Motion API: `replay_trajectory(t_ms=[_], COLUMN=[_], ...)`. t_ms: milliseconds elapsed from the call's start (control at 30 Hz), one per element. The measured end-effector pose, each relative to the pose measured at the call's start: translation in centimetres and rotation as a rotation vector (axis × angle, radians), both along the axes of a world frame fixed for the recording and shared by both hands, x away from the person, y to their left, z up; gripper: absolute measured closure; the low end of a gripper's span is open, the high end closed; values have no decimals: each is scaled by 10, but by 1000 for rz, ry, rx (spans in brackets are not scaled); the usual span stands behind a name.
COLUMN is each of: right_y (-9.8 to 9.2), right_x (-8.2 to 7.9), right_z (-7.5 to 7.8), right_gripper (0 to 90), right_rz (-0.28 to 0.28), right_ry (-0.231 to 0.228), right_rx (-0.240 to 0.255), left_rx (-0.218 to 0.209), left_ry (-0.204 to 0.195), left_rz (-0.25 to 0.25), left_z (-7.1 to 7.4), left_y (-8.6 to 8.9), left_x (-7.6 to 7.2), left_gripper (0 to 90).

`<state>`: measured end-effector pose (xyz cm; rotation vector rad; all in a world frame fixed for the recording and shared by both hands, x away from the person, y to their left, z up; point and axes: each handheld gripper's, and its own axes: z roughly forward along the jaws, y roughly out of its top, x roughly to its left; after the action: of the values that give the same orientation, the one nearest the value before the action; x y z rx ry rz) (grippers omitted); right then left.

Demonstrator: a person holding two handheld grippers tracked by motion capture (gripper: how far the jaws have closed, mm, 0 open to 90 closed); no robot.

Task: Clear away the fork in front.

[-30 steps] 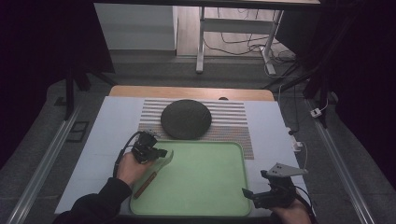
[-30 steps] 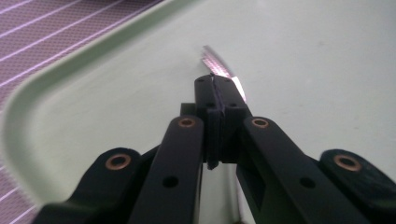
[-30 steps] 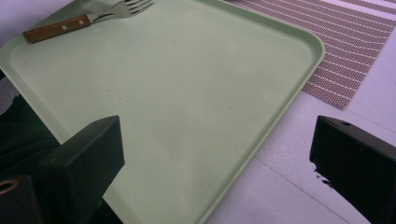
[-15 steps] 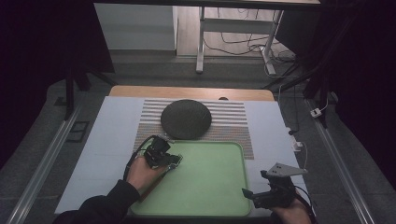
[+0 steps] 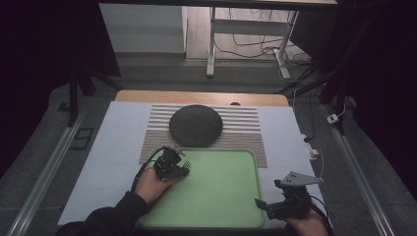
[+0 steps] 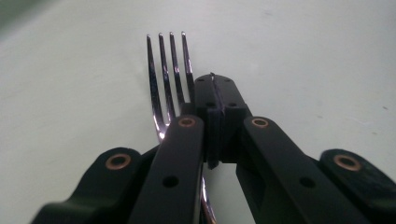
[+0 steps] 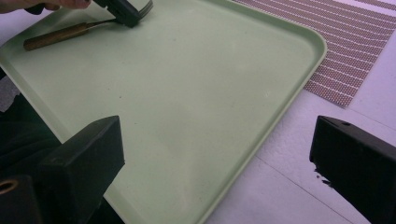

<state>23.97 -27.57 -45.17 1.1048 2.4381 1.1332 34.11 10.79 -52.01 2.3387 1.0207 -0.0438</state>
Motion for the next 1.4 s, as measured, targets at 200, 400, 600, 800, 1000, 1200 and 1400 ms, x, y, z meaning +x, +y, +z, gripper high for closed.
replay_trajectory(t_ms=[200, 400, 600, 800, 1000, 1200, 1400], right_y=[0, 0, 0, 0, -1, -1, 0], right_x=[0, 0, 1, 1, 1, 1, 1], right_z=[0, 0, 0, 0, 0, 0, 0], right_gripper=[31, 31, 32, 32, 37, 37, 37], right_rz=[2, 0, 1, 2, 3, 4, 5], right_ry=[3, 2, 5, 7, 8, 9, 9], right_rx=[4, 0, 6, 6, 10, 13, 14], left_rx=[20, 29, 36, 11, -18, -59, -100], left_ry=[4, 14, 19, 20, -1, -28, -62], left_rz=[95, 151, 204, 217, 216, 214, 174], left_z=[0, 1, 0, -1, 1, 10, 24], left_y=[24, 42, 59, 67, 70, 73, 74], left_x=[9, 14, 18, 20, 19, 14, 3], left_gripper=[887, 887, 886, 838, 679, 529, 373])
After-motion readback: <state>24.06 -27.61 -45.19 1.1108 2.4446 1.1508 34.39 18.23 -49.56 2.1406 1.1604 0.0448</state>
